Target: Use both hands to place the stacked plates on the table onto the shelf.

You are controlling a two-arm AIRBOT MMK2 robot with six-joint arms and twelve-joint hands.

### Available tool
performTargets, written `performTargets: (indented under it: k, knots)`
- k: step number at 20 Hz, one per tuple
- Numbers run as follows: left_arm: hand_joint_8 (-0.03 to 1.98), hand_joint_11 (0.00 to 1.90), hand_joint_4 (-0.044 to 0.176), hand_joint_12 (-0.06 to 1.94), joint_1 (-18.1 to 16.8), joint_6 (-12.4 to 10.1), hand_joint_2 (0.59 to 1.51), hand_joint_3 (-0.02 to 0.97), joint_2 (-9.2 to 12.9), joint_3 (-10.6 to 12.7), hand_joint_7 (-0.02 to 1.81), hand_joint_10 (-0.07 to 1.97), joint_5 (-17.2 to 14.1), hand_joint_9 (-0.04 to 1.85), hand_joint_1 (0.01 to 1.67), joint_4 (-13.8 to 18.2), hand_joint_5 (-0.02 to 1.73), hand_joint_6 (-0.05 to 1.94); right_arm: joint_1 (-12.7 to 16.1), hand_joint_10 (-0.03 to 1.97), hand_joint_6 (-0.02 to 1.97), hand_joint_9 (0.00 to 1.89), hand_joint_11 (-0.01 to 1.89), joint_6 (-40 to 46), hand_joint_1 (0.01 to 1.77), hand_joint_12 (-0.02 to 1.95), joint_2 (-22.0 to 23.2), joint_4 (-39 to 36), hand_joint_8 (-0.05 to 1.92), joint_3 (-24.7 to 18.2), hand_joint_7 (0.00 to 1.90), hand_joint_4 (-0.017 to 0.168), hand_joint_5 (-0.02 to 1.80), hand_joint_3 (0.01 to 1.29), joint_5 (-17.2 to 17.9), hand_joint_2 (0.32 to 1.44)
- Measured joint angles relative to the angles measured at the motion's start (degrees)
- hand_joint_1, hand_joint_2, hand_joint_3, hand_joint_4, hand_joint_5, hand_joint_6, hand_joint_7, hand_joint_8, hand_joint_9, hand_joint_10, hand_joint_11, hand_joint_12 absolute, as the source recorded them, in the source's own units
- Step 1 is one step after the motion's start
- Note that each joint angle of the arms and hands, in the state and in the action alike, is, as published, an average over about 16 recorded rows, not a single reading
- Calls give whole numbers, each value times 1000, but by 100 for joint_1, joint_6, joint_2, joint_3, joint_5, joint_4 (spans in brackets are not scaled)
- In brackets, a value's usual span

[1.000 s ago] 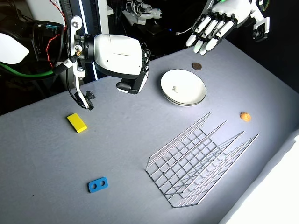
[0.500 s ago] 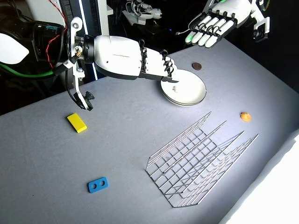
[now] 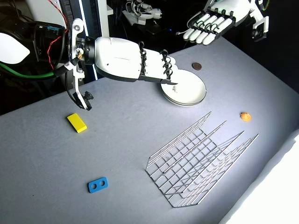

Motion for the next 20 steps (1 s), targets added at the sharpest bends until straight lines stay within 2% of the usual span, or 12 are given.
performTargets:
  k: [5,8,15,20]
  knots:
    - [3,20,3,6,-32,-130,1091,6,7,25,59,8,-11,35,17,75,85,5,83,5,20,16,18,201,1198,188,-19,7,9,-6,17,-1,17,16,-260,966]
    - [5,20,3,6,-58,-206,1096,6,14,58,57,8,-15,34,16,140,84,5,109,4,20,17,17,249,1308,242,-30,15,10,-10,17,-1,19,16,-375,952]
    - [9,18,3,6,144,-257,1104,6,37,162,47,7,-113,32,16,247,73,5,35,4,20,19,13,125,1299,299,-64,16,9,-18,17,-2,19,16,-472,954]
    - [9,15,3,5,523,-100,1107,6,61,204,20,8,-191,19,15,229,41,5,-9,4,20,19,13,34,1283,250,-87,18,9,-18,16,-2,19,16,-477,954]
